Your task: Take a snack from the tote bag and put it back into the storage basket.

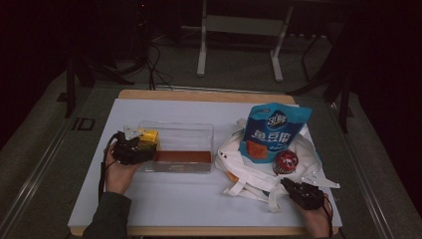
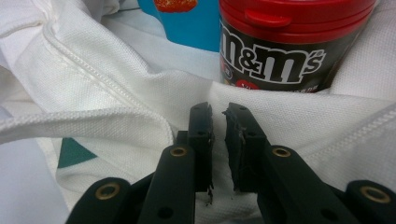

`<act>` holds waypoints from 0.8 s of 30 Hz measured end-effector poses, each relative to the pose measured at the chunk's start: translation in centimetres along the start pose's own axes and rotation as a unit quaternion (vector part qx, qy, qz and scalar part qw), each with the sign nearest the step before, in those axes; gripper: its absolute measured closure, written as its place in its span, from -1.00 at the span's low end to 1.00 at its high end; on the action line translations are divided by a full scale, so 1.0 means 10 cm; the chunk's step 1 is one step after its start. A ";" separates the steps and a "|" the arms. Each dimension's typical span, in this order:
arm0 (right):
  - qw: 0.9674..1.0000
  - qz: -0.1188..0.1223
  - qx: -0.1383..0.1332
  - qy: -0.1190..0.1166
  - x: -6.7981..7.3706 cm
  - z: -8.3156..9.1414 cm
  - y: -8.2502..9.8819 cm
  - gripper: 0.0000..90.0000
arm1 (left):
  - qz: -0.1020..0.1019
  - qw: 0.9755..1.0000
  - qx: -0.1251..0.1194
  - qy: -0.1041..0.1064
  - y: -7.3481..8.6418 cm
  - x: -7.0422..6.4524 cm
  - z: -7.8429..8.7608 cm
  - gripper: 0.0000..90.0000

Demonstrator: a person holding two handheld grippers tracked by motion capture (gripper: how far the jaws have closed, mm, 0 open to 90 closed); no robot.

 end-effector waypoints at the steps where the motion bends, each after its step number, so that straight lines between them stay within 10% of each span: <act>1: 1.000 0.000 0.000 0.000 0.00 0.00 0.00 0.78 | -0.001 1.000 0.001 0.001 0.00 0.00 0.01 -0.41; 24: 1.000 0.000 0.000 0.000 0.00 0.00 0.00 0.78 | 0.014 1.000 -0.026 -0.001 -0.05 0.08 0.14 -0.57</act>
Point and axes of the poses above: each handheld gripper's, and its own axes: z roughly backward along the jaws, y roughly out of its underside, x roughly to its left, the point moved 10 cm from there along -z, roughly forward along the jaws, and after that the axes turned 3 degrees about -y, right-handed, at the moved point
